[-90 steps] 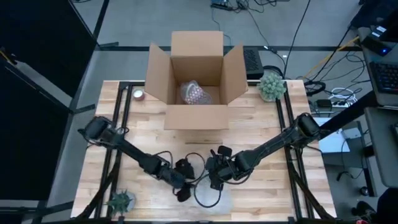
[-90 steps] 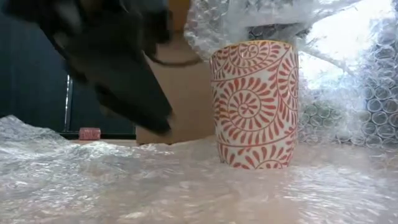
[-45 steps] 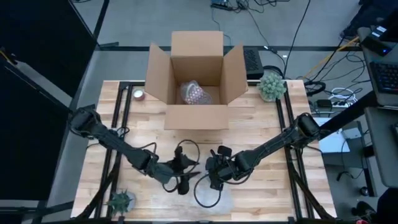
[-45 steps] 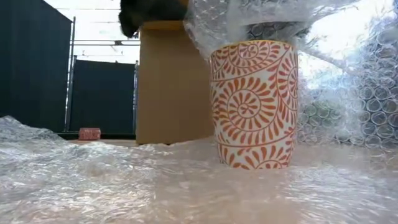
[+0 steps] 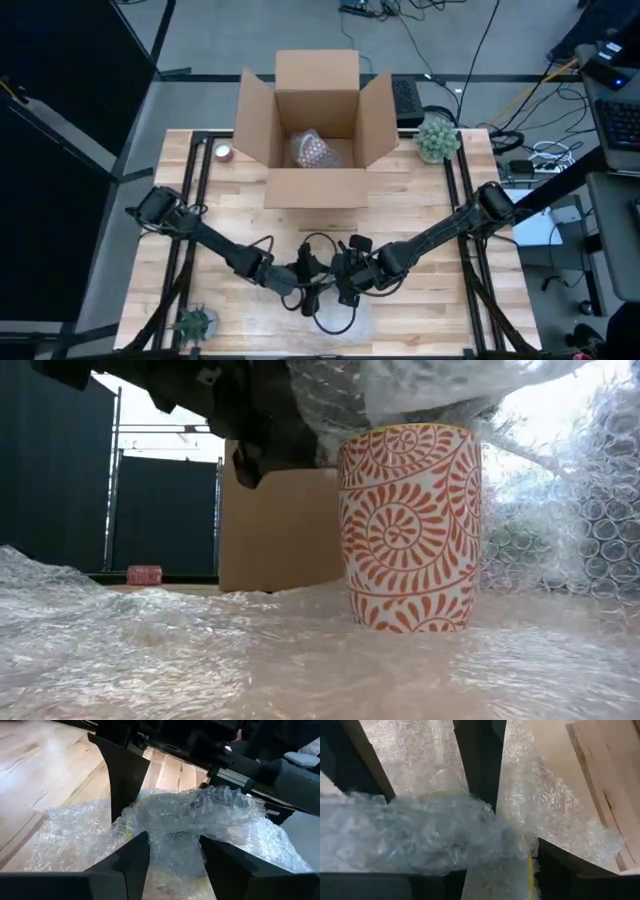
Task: Wrap mug
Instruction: Wrap the yellow mug with the bubble wrap
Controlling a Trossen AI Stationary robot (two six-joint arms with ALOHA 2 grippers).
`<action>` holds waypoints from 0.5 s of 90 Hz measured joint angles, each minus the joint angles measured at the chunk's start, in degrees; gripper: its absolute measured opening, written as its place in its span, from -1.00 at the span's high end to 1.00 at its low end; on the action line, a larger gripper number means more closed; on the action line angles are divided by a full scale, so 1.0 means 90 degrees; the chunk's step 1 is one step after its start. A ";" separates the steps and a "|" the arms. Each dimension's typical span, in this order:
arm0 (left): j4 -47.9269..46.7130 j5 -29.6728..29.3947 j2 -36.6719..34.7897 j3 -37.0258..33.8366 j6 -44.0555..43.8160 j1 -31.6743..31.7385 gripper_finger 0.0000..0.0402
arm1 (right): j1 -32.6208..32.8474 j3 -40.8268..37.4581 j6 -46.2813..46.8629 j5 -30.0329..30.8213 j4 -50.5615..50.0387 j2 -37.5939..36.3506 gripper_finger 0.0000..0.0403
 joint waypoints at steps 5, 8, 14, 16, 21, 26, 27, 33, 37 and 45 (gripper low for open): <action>-0.0018 0.0002 0.0002 -0.0001 -0.0001 0.0002 0.19 | -0.0002 0.0000 0.0009 -0.0086 -0.0007 -0.0070 0.15; -0.0041 0.0003 0.0005 -0.0002 0.0013 0.0002 0.19 | -0.0003 0.0000 0.0007 -0.0160 -0.0034 -0.0144 0.15; -0.0050 0.0010 0.0010 -0.0005 0.0025 0.0004 0.19 | -0.0005 0.0000 0.0002 -0.0340 -0.0083 -0.0293 0.15; -0.0051 0.0010 0.0010 -0.0005 0.0026 0.0004 0.19 | -0.0002 0.0000 0.0002 -0.0397 -0.0117 -0.0367 0.15; -0.0068 0.0007 0.0015 -0.0010 0.0025 0.0004 0.19 | 0.0003 -0.0002 0.0002 -0.0524 -0.0229 -0.0559 0.15; -0.0074 0.0010 0.0016 -0.0012 0.0026 0.0008 0.19 | 0.0036 0.0000 -0.0004 -0.0538 -0.0374 -0.0794 0.15; -0.0077 0.0010 0.0017 -0.0012 0.0025 0.0011 0.19 | 0.0044 0.0000 -0.0012 -0.0538 -0.0411 -0.0840 0.15; -0.0082 0.0007 0.0022 -0.0017 0.0025 0.0009 0.19 | 0.0094 0.0000 -0.0079 -0.0524 -0.0583 -0.1085 0.15; -0.0086 0.0009 0.0023 -0.0019 0.0023 0.0008 0.19 | 0.0141 0.0000 -0.0110 -0.0523 -0.0657 -0.1232 0.15; -0.0093 0.0010 0.0027 -0.0024 0.0023 0.0004 0.19 | 0.0262 0.0001 -0.0139 -0.0522 -0.0687 -0.1430 0.15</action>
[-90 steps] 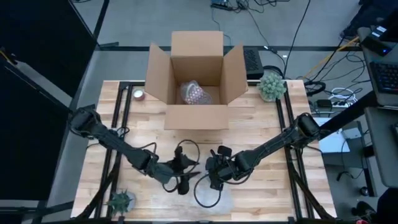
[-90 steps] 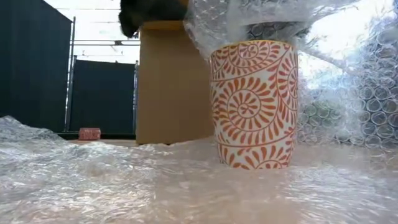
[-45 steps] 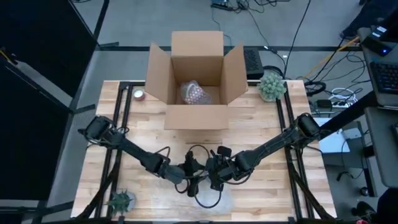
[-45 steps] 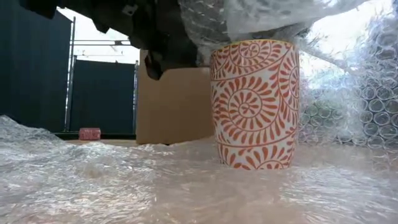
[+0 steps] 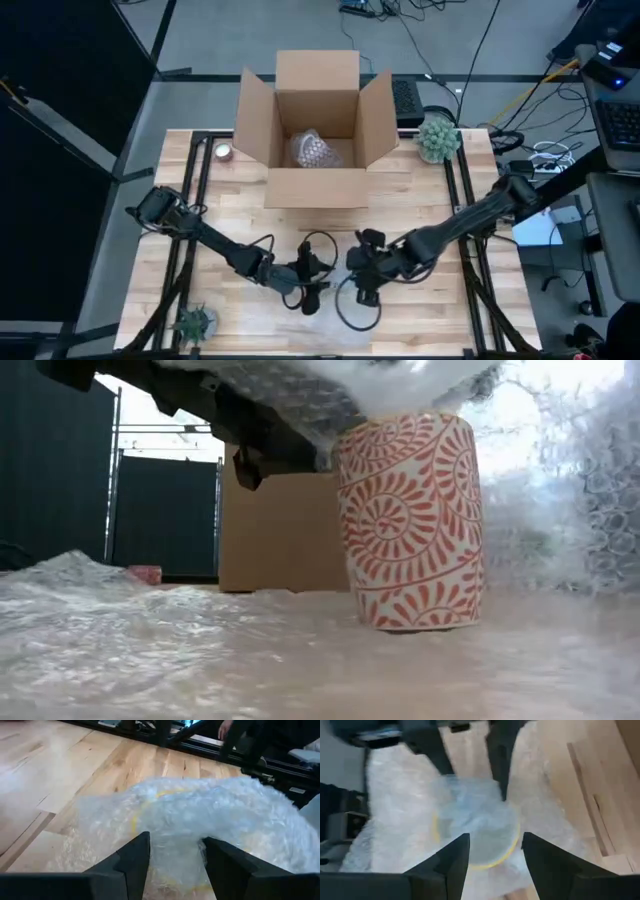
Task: Wrap mug
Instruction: Wrap the yellow mug with the bubble wrap
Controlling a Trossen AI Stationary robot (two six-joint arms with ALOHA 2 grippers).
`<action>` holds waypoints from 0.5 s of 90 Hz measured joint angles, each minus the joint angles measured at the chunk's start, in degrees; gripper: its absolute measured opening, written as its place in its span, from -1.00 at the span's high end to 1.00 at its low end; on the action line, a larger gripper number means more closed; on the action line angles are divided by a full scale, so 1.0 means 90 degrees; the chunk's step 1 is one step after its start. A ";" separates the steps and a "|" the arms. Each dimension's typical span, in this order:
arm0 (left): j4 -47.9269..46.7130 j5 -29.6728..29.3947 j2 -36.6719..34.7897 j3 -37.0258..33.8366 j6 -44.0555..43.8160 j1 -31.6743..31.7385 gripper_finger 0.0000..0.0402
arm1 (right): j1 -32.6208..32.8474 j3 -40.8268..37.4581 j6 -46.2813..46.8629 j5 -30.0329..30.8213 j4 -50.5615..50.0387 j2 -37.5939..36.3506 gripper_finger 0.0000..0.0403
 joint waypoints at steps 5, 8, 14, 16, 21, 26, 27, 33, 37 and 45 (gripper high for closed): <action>-0.0010 0.0000 0.0000 -0.0005 -0.0002 0.0002 0.19 | 0.0118 0.0001 -0.0041 0.0007 0.0009 -0.0052 0.15; -0.0029 0.0004 0.0002 -0.0005 -0.0007 0.0005 0.19 | 0.0214 0.0001 -0.0095 0.0032 0.0009 -0.0051 0.15; -0.0146 0.0192 0.0037 -0.0023 -0.0051 0.0001 0.19 | 0.0377 -0.0005 -0.0157 0.0099 0.0083 0.0062 0.15; -0.0202 0.0221 0.0067 -0.0039 -0.0051 -0.0002 0.19 | 0.0421 -0.0014 -0.0168 0.0167 0.0133 0.0114 0.15; -0.0358 0.0228 0.0110 -0.0070 -0.0058 -0.0003 0.19 | 0.0492 -0.0030 -0.0172 0.0330 0.0237 0.0324 0.15; -0.0257 0.0218 0.0065 -0.0057 -0.0056 -0.0005 0.19 | 0.0483 -0.0037 -0.0222 0.0462 0.0386 0.0546 0.15; -0.0222 0.0211 0.0055 -0.0053 -0.0056 -0.0005 0.19 | 0.0478 -0.0037 -0.0232 0.0493 0.0421 0.0589 0.15; -0.0122 0.0175 0.0030 -0.0022 -0.0057 -0.0001 0.19 | 0.0470 -0.0037 -0.0330 0.0559 0.0487 0.0755 0.15; -0.0138 0.0156 0.0035 -0.0024 -0.0054 -0.0002 0.19 | 0.0500 -0.0037 -0.0340 0.0561 0.0447 0.0800 0.15; -0.0124 0.0155 0.0044 -0.0029 -0.0055 -0.0002 0.19 | 0.0602 -0.0037 -0.0164 0.0493 0.0150 0.0760 0.15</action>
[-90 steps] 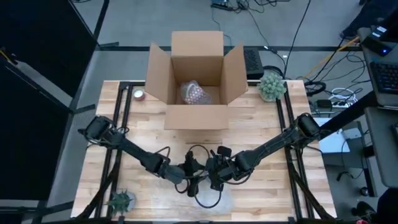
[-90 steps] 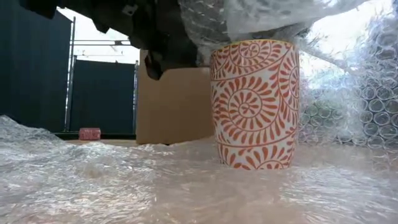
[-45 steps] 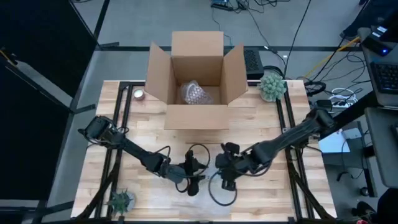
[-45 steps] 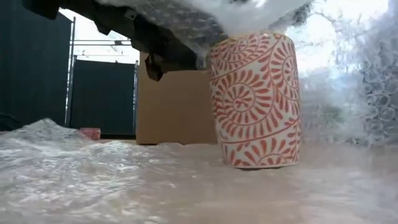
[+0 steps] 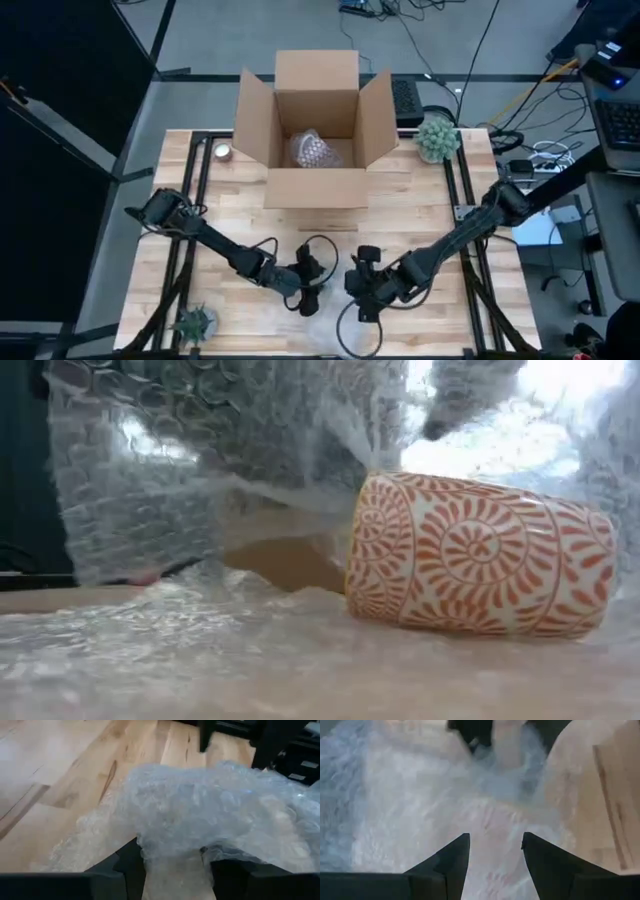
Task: Wrap mug
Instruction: Wrap the yellow mug with the bubble wrap
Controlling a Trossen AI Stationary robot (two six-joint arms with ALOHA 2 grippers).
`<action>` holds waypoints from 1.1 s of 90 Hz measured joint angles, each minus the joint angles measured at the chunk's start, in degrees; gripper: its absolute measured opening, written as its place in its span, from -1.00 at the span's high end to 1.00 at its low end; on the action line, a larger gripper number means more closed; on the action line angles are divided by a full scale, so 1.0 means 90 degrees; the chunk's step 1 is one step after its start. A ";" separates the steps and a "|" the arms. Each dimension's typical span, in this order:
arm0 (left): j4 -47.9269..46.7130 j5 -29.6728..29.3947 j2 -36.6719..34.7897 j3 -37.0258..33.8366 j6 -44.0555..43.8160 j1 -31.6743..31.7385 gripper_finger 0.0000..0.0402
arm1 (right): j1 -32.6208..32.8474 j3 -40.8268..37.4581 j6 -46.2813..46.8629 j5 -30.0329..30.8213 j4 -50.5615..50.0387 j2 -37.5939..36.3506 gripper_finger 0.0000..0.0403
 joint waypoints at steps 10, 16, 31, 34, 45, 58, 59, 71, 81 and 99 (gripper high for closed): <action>0.0042 -0.0012 -0.0002 0.0000 0.0002 0.0000 0.19 | 0.0154 0.0002 0.0689 -0.0432 -0.0409 -0.0152 0.15; 0.0045 -0.0006 -0.0002 0.0000 0.0002 0.0000 0.19 | 0.0317 -0.0039 0.1136 -0.0410 -0.0615 -0.0079 0.15; 0.0052 0.0055 -0.0010 0.0005 0.0004 0.0000 0.19 | 0.0494 -0.0435 0.1729 -0.0366 -0.0441 0.0207 0.15; 0.0052 0.0069 -0.0012 0.0005 0.0003 0.0000 0.19 | 0.0482 -0.0497 0.1824 -0.0282 -0.0317 0.0243 0.15; 0.0088 0.0148 -0.0013 0.0009 0.0002 0.0000 0.19 | 0.0455 -0.0801 0.1928 -0.0151 0.0266 0.0319 0.15; 0.0182 0.0173 -0.0015 0.0010 0.0001 0.0000 0.19 | 0.0440 -0.1166 0.1937 -0.0108 0.0779 0.0297 0.15; 0.0201 0.0186 -0.0015 0.0010 0.0000 0.0000 0.19 | 0.0440 -0.1184 0.1944 -0.0105 0.0806 0.0297 0.15; 0.0228 0.0269 -0.0015 0.0142 0.0004 -0.0002 0.19 | 0.0465 -0.1348 0.1989 -0.0124 0.0973 0.0297 0.15; 0.0297 0.0292 -0.0028 0.0309 0.0004 0.0002 0.19 | 0.0507 -0.1405 0.2002 -0.0125 0.1035 0.0338 0.15; 0.0205 0.0324 -0.0031 0.0622 0.0221 0.0002 0.19 | 0.0490 -0.1797 0.2121 -0.0091 0.1510 0.0348 0.15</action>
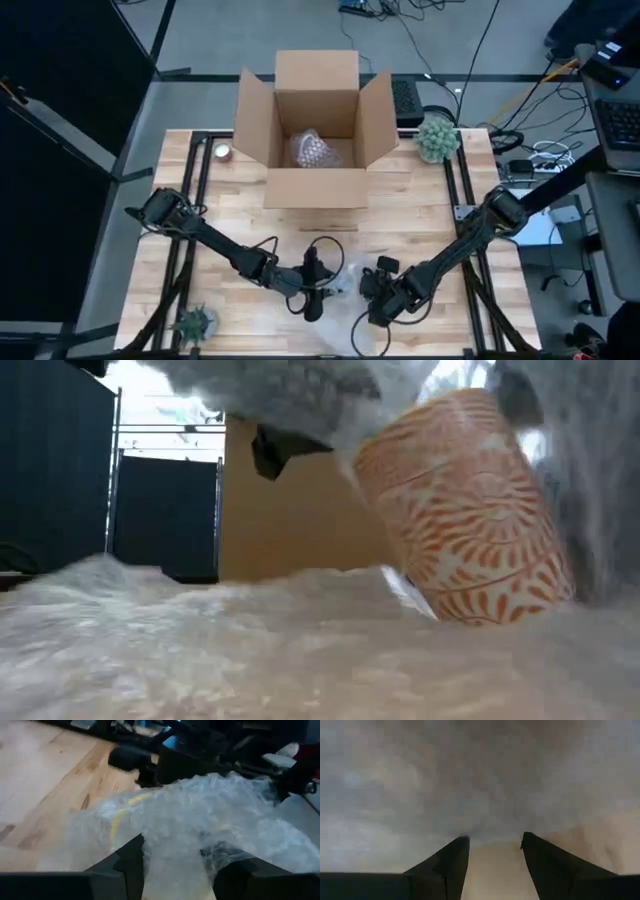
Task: Wrap mug
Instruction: Wrap the yellow mug with the bubble wrap
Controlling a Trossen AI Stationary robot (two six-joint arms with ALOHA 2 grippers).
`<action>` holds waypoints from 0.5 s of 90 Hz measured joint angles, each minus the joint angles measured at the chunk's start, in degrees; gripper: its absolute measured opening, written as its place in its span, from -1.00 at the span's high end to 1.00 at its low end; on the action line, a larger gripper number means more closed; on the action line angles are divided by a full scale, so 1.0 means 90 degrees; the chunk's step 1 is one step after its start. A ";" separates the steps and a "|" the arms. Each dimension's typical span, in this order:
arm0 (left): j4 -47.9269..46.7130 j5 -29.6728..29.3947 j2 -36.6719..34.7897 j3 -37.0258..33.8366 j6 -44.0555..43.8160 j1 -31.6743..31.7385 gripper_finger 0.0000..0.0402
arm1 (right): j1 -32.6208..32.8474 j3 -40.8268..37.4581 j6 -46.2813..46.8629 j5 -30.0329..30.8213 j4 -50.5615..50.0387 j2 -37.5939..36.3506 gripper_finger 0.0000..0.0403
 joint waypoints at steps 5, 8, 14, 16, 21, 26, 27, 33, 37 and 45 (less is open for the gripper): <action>-0.0078 0.0060 -0.0005 0.0007 0.0001 0.0015 0.19 | -0.0019 -0.0173 0.0031 0.0069 0.0078 0.0020 0.15; -0.0148 0.0078 -0.0004 0.0006 -0.0003 0.0016 0.19 | -0.0037 -0.0248 0.0021 0.0180 0.0195 0.0050 0.15; -0.0212 0.0067 -0.0003 0.0002 -0.0030 0.0028 0.19 | -0.0063 -0.0294 -0.0081 0.0466 0.0536 0.0042 0.15; -0.0204 0.0036 -0.0003 0.0002 -0.0030 0.0034 0.19 | -0.0087 -0.0302 -0.0130 0.0510 0.0672 0.0030 0.15; -0.0145 0.0040 0.0002 0.0005 -0.0037 0.0058 0.19 | -0.0120 -0.0372 -0.0169 0.0586 0.0881 0.0023 0.15; -0.0160 0.0011 0.0019 0.0005 -0.0030 0.0063 0.19 | -0.0175 -0.0419 -0.0251 0.0554 0.0887 0.0039 0.15; -0.0164 0.0011 0.0019 0.0005 -0.0032 0.0065 0.19 | -0.0182 -0.0420 -0.0269 0.0552 0.0867 0.0042 0.15; -0.0166 0.0026 0.0019 0.0005 -0.0035 0.0070 0.19 | -0.0193 -0.0414 -0.0339 0.0474 0.0700 0.0026 0.15; -0.0187 0.0074 0.0021 0.0005 -0.0035 0.0063 0.19 | -0.0195 -0.0381 -0.0334 0.0265 0.0421 -0.0054 0.15; -0.0199 0.0127 0.0036 0.0002 -0.0022 0.0051 0.19 | -0.0154 -0.0206 -0.0273 -0.0257 -0.0376 -0.0328 0.15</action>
